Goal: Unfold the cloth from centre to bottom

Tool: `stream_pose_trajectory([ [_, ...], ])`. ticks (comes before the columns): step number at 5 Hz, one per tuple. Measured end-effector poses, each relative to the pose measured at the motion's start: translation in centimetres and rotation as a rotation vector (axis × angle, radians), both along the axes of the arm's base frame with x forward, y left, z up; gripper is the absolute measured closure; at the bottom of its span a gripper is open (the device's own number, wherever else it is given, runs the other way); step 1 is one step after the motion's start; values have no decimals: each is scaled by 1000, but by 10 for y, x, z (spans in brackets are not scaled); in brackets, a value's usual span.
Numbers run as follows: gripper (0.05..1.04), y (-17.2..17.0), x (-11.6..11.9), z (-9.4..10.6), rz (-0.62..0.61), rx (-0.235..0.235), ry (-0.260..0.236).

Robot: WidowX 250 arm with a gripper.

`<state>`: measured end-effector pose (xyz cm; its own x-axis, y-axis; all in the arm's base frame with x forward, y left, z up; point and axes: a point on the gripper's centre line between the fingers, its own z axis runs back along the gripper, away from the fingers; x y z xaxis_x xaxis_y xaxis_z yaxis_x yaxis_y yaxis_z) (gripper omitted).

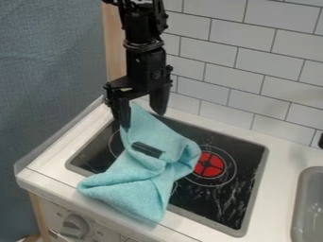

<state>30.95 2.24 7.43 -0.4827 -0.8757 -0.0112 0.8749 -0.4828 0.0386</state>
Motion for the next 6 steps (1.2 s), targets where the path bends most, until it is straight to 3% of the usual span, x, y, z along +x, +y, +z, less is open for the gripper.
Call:
stream_pose_trajectory([
  [3,85,4,-10,-25,29,30,102],
  [6,85,5,-7,-30,43,33,117],
])
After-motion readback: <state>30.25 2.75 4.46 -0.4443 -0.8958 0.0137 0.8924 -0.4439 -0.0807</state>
